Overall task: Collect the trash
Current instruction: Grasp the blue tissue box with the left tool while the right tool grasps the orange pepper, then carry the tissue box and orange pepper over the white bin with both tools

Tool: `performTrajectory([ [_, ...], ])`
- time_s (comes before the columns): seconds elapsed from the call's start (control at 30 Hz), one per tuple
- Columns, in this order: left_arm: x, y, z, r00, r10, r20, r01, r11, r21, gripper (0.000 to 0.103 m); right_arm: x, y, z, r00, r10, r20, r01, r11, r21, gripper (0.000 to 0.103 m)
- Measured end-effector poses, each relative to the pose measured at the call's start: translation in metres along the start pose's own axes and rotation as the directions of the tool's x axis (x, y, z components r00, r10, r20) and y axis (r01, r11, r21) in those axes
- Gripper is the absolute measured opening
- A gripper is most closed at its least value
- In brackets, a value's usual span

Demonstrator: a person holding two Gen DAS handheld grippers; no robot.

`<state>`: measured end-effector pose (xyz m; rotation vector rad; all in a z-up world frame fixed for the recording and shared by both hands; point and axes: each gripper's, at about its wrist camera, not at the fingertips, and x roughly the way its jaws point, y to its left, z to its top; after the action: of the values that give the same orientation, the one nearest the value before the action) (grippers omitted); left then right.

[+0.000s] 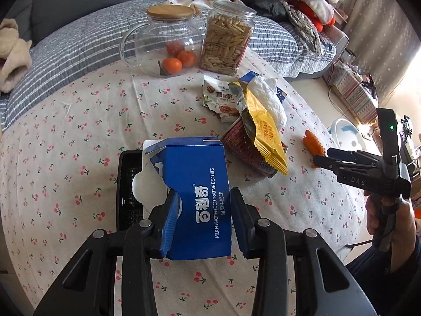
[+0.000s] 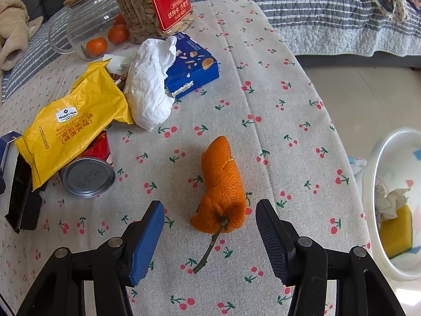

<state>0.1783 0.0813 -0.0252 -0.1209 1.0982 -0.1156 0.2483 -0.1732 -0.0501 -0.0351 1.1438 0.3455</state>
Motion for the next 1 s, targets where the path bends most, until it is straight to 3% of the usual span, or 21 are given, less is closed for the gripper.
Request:
performTrajectory([
  [0.07, -0.003, 0.001, 0.0, 1.0, -0.015, 0.007, 0.015, 1.0, -0.012, 0.04, 0.006, 0.002, 0.001, 1.0, -0.011, -0.01, 0.011, 1.0, -0.004, 0.055],
  [0.1, -0.005, 0.001, 0.0, 1.0, -0.023, 0.01, 0.023, 1.0, -0.017, 0.04, 0.01, 0.003, 0.001, 1.0, -0.022, -0.017, 0.022, 1.0, -0.009, 0.044],
  [0.2, -0.009, 0.002, 0.001, 0.999, -0.031, 0.026, 0.031, 0.999, -0.03, 0.04, 0.012, 0.004, -0.001, 0.999, -0.026, -0.018, 0.026, 1.0, 0.0, 0.027],
  [0.4, -0.022, -0.009, 0.003, 0.996, -0.07, 0.054, 0.072, 0.997, -0.03, 0.04, -0.014, -0.002, 0.002, 0.999, 0.026, 0.041, -0.028, 0.998, 0.059, 0.025],
  [1.0, -0.036, -0.079, 0.017, 0.98, -0.178, 0.089, 0.18, 0.984, -0.015, 0.041, -0.044, -0.031, -0.007, 0.987, 0.14, 0.08, -0.153, 0.972, 0.179, 0.024],
])
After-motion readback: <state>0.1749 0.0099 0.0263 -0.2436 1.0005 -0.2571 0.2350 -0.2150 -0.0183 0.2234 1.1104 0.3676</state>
